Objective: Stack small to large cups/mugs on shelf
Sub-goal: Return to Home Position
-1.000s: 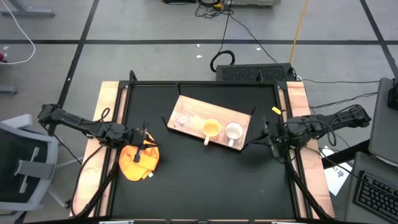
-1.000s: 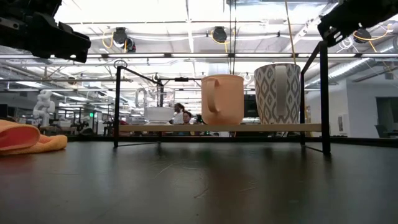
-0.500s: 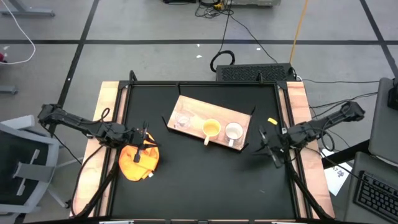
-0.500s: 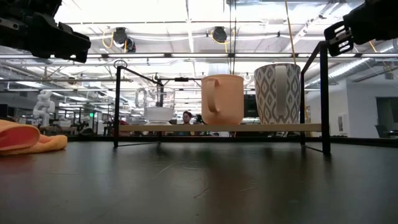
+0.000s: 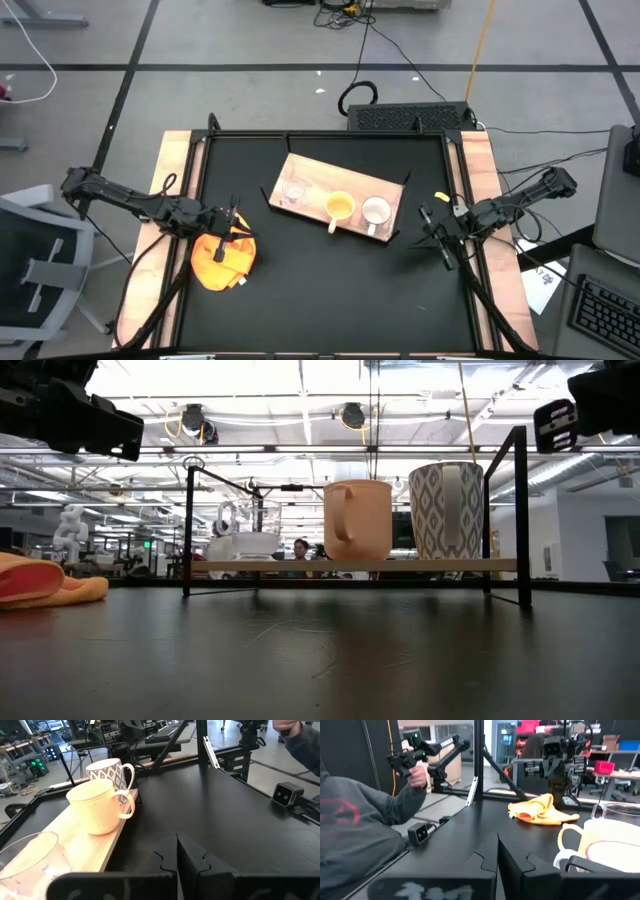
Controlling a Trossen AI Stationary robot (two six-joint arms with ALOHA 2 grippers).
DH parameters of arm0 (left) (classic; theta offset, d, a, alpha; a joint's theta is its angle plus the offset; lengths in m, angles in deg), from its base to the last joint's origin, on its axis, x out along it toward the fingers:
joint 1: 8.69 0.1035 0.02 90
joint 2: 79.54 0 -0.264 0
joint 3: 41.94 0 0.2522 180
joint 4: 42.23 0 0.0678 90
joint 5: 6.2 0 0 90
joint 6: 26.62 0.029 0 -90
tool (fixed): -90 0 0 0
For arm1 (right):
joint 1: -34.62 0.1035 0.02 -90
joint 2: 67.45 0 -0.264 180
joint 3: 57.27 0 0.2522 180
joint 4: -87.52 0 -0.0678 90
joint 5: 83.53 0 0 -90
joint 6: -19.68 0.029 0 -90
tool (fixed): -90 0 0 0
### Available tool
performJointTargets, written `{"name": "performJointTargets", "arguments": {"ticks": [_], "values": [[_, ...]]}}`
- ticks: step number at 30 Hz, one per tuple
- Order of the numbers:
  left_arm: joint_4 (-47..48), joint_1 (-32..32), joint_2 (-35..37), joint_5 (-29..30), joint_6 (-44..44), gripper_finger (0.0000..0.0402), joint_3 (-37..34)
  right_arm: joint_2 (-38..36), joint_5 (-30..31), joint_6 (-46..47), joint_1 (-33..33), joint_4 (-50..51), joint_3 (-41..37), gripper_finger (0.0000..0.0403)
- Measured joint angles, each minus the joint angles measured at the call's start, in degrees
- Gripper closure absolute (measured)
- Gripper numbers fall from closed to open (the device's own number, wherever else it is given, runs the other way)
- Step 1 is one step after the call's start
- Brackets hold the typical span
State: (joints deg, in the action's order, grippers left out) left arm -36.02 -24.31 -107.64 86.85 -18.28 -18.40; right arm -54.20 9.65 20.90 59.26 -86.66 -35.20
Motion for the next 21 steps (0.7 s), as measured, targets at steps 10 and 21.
{"name": "performJointTargets", "arguments": {"ticks": [10, 21], "values": [[0.07, -0.48, 0.0, -0.61, -0.33, 0.0401, 0.0, -1.41, -2.26, -0.54, 1.34, -7.63, -5.6, 0.0403], [0.44, -2.78, -0.01, -0.44, 0.63, 0.0401, 0.0, -1.36, -2.89, -3.71, 3.74, -7.23, -5.77, 0.0403]]}}
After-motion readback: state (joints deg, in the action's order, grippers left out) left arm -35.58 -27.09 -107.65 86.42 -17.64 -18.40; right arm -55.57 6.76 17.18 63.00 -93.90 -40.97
